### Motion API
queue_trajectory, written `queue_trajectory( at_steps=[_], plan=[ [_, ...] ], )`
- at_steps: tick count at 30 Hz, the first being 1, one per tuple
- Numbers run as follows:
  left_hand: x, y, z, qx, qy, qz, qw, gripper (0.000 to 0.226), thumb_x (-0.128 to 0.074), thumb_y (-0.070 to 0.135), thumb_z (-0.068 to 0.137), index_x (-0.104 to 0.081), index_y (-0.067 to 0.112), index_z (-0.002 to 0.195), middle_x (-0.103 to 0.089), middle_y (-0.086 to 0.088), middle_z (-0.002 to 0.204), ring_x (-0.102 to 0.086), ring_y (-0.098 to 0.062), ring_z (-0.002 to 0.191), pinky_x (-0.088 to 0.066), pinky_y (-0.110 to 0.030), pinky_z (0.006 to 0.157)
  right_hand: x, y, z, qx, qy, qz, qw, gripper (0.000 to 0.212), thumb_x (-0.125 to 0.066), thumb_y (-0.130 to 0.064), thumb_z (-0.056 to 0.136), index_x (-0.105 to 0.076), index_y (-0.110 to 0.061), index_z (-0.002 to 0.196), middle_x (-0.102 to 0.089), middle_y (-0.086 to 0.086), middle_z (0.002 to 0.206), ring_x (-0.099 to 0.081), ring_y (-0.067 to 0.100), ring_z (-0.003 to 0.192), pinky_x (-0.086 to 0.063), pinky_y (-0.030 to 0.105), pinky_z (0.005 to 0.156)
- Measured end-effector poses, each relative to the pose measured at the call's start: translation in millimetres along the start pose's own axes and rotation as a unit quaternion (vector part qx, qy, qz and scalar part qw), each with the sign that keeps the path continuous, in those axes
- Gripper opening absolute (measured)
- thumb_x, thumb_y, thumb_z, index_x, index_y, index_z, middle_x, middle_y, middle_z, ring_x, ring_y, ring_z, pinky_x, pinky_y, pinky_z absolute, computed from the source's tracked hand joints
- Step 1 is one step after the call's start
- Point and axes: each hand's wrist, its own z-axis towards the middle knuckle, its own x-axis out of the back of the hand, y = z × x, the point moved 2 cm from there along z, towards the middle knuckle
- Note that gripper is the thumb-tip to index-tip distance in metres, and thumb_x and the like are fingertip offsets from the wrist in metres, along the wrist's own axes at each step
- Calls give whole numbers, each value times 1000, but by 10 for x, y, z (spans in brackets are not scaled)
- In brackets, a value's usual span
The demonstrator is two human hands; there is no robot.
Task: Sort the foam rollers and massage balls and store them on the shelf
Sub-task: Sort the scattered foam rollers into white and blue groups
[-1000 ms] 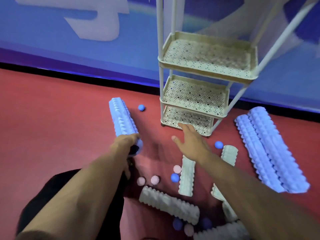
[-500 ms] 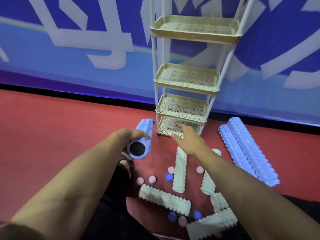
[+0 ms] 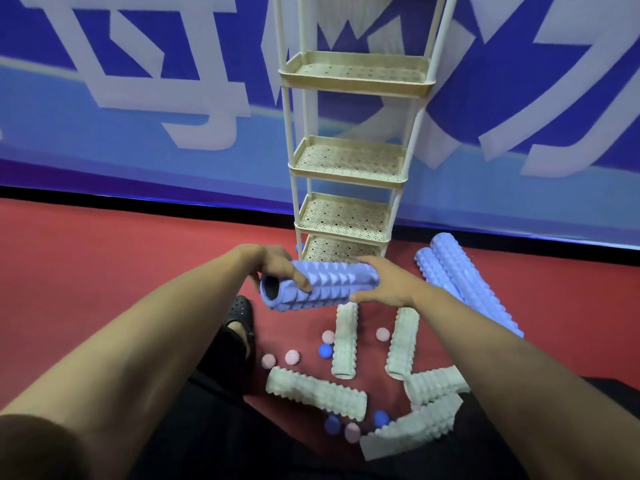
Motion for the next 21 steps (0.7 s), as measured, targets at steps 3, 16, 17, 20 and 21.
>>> queue_trajectory(
  at_steps=[3, 16, 17, 20, 21],
  plan=[
    [-11, 244, 32, -99, 35, 98, 990, 71, -87, 56, 61, -60, 19, 115, -67, 1, 107, -65, -23, 94, -57, -37, 86, 64, 225, -103, -18, -9, -10, 1000, 107, -86, -54, 70, -29, -25, 156, -38, 2, 157, -38, 22, 143, -33, 35, 116],
    [-272, 1087, 530, -381, 82, 239, 889, 87, -83, 60, 55, -53, 22, 127, -47, 9, 103, -51, -17, 99, -47, -34, 87, 302, 1162, -290, -47, -1, -80, 996, 94, -83, -69, 45, -38, -51, 126, -64, -16, 108, -63, 15, 98, -53, 38, 87],
    [-281, 1115, 591, -389, 80, 240, 886, 86, -81, 61, 54, -53, 22, 125, -48, 7, 103, -52, -18, 98, -47, -34, 87, 323, 1223, -310, -49, -3, -86, 995, 93, -83, -68, 44, -37, -53, 124, -65, -14, 105, -64, 16, 95, -55, 38, 84],
    [-349, 1182, 822, -416, 86, 262, 867, 85, -77, 61, 55, -53, 21, 127, -50, 1, 108, -51, -22, 100, -44, -34, 89, 387, 1364, -419, -60, -3, -86, 994, 87, -75, -67, 44, -42, -53, 123, -67, -8, 101, -68, 18, 89, -58, 38, 80],
    [-390, 1203, 914, -435, 95, 267, 854, 87, -74, 63, 56, -52, 21, 129, -51, -1, 111, -51, -23, 101, -44, -35, 91, 393, 1449, -433, -71, 2, -75, 995, 80, -75, -66, 45, -46, -51, 118, -69, -6, 99, -69, 20, 87, -59, 41, 79]
  ],
)
